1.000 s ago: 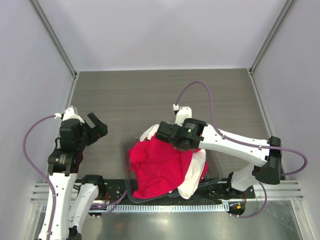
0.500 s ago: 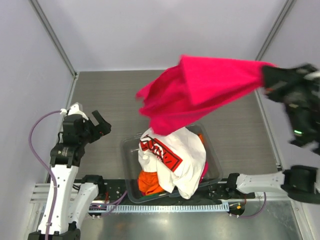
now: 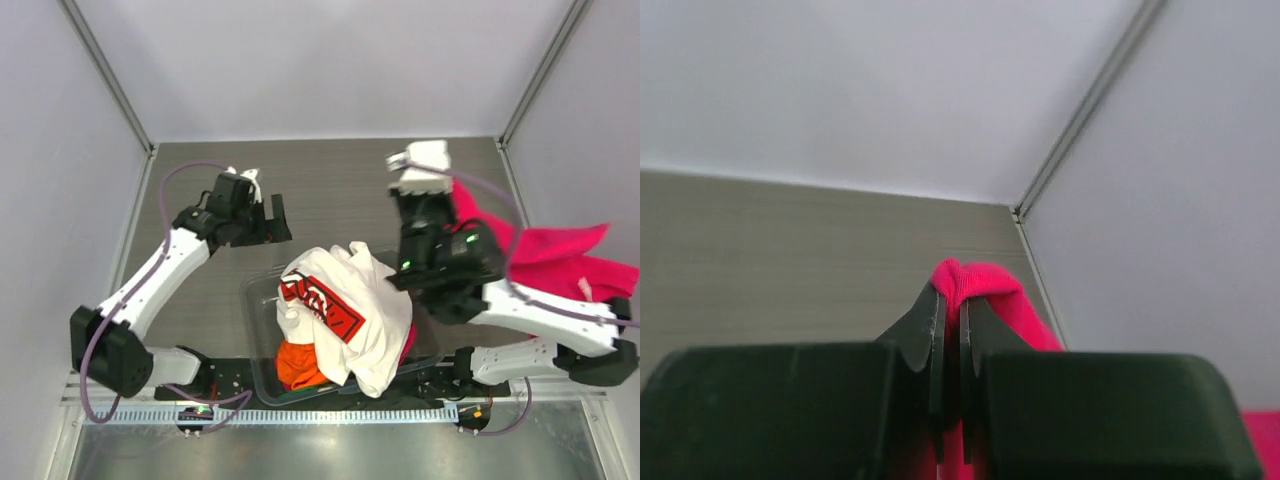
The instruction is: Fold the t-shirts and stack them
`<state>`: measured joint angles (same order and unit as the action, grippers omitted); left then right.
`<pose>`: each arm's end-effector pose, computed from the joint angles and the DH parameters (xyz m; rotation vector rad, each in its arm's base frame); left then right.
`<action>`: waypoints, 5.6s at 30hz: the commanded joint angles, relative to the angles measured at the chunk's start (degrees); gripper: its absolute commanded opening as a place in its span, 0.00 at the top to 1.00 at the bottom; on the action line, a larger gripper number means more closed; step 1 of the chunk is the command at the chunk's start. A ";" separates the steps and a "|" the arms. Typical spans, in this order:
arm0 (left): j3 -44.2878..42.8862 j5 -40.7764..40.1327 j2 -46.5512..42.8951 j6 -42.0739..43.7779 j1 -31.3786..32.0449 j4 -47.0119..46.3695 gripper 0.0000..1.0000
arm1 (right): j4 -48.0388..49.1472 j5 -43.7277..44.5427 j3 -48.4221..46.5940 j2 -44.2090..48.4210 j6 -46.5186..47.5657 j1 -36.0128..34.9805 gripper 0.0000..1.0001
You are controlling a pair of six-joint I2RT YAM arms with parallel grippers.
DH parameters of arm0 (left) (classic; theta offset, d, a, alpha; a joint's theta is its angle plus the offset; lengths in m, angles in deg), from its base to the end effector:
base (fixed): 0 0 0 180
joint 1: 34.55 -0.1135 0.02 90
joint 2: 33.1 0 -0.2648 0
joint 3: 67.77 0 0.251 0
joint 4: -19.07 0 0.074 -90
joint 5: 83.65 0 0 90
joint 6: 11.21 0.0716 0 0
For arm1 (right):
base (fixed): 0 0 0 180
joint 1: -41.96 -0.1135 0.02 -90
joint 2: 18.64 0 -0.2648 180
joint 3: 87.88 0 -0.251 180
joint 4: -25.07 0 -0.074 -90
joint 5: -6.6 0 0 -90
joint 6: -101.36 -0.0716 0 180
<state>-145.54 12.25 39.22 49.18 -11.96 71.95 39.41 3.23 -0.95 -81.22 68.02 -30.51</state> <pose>0.2628 -0.1173 0.2827 -0.1015 2.4631 -0.5365 0.1193 0.1404 0.5310 0.0438 1.5405 -0.3753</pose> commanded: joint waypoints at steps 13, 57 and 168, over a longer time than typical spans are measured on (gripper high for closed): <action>-8.14 2.02 12.24 5.53 3.78 -3.80 0.07 | 48.74 19.12 5.68 -13.85 49.94 5.55 0.99; -5.57 -16.16 -16.15 -34.37 31.09 -30.68 0.00 | 21.17 7.94 -42.40 -50.78 31.68 -2.06 0.00; -20.08 -28.88 33.50 20.82 -2.43 11.14 0.94 | -83.45 -57.27 22.46 14.87 -98.06 32.74 0.00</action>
<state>-163.40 5.05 74.43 67.91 -6.21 78.18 -44.70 -53.51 21.63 -66.19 -29.55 2.28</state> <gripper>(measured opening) 0.167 0.996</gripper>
